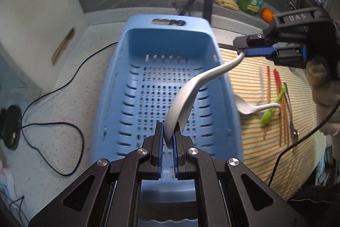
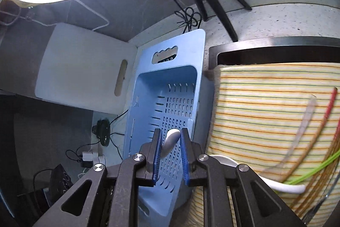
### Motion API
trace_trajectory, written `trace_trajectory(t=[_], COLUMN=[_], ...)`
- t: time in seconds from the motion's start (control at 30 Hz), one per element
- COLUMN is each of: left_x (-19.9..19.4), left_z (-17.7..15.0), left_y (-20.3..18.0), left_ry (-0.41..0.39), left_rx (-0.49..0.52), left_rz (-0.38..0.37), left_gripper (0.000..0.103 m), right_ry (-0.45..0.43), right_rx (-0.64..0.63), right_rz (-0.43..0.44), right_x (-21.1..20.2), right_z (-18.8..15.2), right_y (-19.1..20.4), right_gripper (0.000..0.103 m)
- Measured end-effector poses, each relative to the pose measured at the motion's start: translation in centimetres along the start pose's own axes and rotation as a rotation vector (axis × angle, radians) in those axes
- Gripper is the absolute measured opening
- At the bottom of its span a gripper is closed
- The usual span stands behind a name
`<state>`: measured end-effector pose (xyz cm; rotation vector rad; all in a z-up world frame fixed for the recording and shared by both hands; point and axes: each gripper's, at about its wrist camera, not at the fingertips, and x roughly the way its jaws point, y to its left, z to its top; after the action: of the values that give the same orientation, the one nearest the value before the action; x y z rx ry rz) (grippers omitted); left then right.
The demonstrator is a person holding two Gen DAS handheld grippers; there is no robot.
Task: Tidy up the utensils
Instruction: 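Lift the white spoon with the left gripper and carry it into the blue basket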
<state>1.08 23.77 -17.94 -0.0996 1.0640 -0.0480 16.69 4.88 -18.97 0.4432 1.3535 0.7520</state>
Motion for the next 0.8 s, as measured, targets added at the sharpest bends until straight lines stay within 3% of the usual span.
trace_trajectory(t=[0.3,0.57,0.8], left_x=[1.7,2.1,2.0], left_z=[0.1,0.0,0.2], left_y=[1.6,2.2,2.2], left_ry=[0.041,0.062,0.064], left_rx=[-0.008,-0.010,-0.021], left_rz=[0.050,0.078,0.100], left_gripper=[0.008,0.009,0.009], right_ry=[0.083,0.118,0.102], right_rx=[-0.082,-0.139,-0.181], right_rz=[-0.077,-0.143,-0.193], right_x=[6.3,8.7,9.3], right_z=[3.0,3.2,3.5], right_y=[2.6,3.2,4.3], right_gripper=[0.014,0.017,0.032])
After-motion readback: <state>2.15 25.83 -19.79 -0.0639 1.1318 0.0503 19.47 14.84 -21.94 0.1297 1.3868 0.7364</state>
